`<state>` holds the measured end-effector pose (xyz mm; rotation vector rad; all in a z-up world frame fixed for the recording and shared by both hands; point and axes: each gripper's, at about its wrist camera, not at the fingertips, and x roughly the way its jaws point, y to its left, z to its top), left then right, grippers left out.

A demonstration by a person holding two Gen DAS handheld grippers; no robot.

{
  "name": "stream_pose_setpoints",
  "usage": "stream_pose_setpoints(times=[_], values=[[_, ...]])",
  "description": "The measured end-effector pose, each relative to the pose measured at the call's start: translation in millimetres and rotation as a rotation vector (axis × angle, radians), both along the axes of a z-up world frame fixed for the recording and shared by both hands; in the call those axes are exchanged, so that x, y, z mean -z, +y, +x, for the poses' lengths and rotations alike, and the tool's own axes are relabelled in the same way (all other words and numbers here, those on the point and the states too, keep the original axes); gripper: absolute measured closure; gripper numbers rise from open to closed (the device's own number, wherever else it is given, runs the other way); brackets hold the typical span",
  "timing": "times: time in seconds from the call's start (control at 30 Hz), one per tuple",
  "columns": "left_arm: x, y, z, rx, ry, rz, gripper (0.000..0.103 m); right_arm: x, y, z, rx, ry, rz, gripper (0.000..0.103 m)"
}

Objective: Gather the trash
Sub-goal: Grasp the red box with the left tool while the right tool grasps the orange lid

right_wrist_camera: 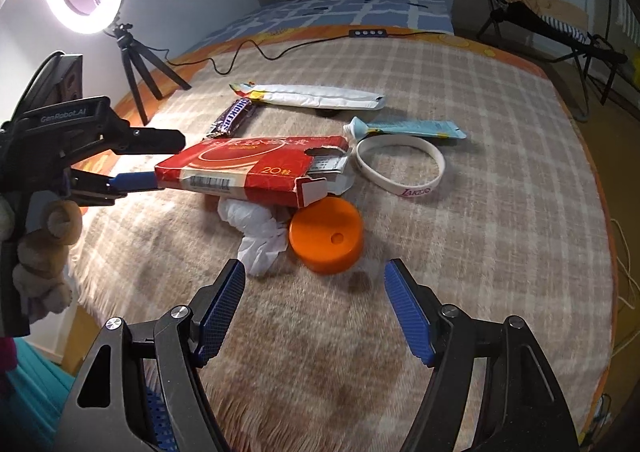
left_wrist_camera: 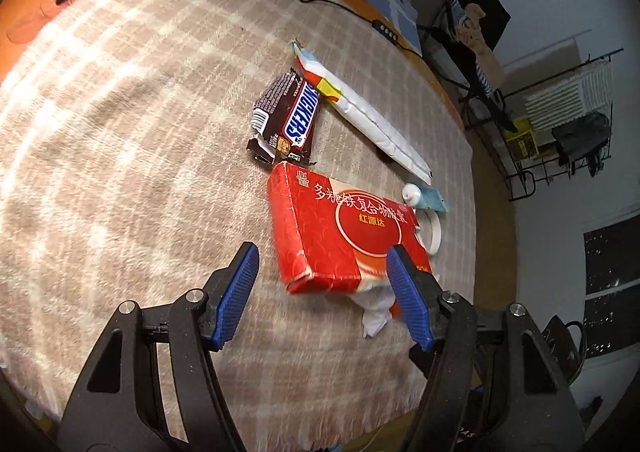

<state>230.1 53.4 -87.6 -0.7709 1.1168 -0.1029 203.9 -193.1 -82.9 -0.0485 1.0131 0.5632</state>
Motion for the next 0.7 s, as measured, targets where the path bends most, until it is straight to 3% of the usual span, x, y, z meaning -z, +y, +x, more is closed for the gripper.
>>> stream_pose_setpoints(times=[0.1,0.23,0.33,0.6,0.7], values=[[6.4,-2.2,4.2,-0.004,0.011,-0.020,0.035,3.0,2.2,4.7,-0.003,0.006,0.003,0.035],[11.6,-4.5,7.9,-0.007,0.019,-0.038,0.048,6.3,6.1,11.3,-0.001,0.007,-0.004,0.039],[12.1,-7.8,8.8,-0.005,0.013,-0.027,0.058,9.6,6.9,15.8,0.005,0.016,-0.002,0.042],[0.9,-14.5,12.1,-0.003,-0.043,0.010,0.067,16.2,15.2,24.1,0.002,0.002,-0.042,0.043],[-6.9,-16.2,11.0,0.005,-0.073,0.027,0.070,19.8,17.6,25.8,-0.006,0.009,-0.056,0.057]])
